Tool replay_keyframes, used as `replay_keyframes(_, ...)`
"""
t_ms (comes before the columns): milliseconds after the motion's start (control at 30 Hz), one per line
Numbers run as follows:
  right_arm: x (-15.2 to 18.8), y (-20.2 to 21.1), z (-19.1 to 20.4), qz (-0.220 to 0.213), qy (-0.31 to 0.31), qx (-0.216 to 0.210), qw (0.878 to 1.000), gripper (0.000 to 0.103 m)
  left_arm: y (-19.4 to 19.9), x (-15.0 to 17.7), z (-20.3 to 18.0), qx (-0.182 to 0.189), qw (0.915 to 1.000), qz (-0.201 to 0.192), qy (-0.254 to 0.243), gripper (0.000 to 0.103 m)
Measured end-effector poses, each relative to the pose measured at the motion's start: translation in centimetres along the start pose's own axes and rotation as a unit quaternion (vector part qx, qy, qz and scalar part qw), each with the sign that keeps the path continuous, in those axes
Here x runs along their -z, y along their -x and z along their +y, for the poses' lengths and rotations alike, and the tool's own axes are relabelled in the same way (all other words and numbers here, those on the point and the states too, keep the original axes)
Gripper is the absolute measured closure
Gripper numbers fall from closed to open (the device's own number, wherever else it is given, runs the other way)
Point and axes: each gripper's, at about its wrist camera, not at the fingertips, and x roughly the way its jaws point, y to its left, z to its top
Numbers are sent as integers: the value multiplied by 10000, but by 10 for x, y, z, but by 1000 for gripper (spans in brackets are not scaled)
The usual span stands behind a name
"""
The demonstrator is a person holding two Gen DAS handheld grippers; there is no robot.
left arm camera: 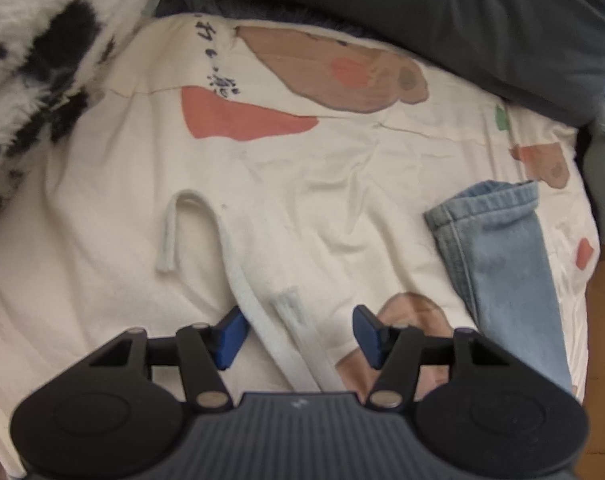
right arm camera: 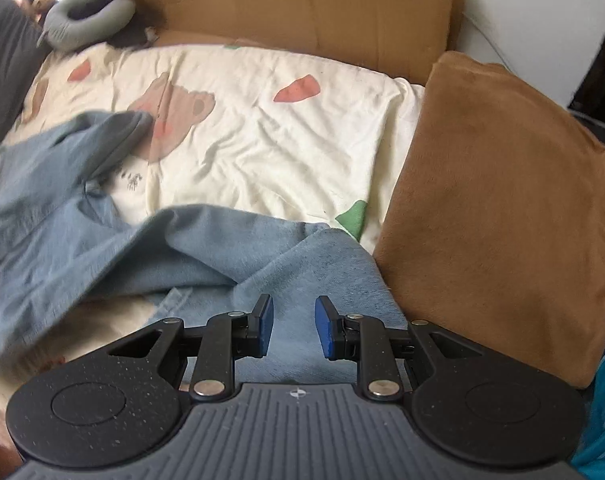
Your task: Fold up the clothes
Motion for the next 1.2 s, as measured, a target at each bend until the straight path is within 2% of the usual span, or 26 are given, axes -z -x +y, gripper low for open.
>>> replay_keyframes(100, 4, -4, 0, -106, -237, -27, 9997, 67, -3, 0, -3, -134, 9999, -37, 77, 44)
replay_keyframes(133, 5, -6, 0, -108, -266, -36, 9996, 67, -3, 1, -5, -241, 9997, -43, 62, 47)
replay_keyframes(233, 9, -12, -1, -78, -330, -30, 9994, 63, -2, 2, -8, -631, 9980, -30, -37, 80)
replay_keyframes(267, 10, -14, -2, -80, -382, -39, 9992, 63, -1, 2, -8, -725, 9974, -22, -50, 82)
replay_keyframes(333, 13, -16, -4, -96, -475, -71, 9988, 63, 2, 0, -3, -595, 9982, 10, 17, 92)
replay_keyframes(400, 15, -17, -4, -121, -504, -108, 9986, 63, 8, -1, -1, -482, 9988, 31, 46, 97)
replay_keyframes(500, 16, -16, -2, -184, -485, -166, 9985, 63, 26, -1, -5, -274, 9996, -30, -10, 98)
replay_keyframes(700, 13, -10, 2, -367, -492, -323, 9976, 63, 74, 5, -38, 400, 9979, -143, -494, 98)
replay_keyframes(967, 9, -2, 6, -605, -597, -527, 9950, 63, 119, 28, -90, 1174, 9881, -78, -987, 98)
replay_keyframes(1200, -1, 7, 16, -808, -500, -825, 9920, 63, 144, 62, -135, 1723, 9744, 94, -1438, 98)
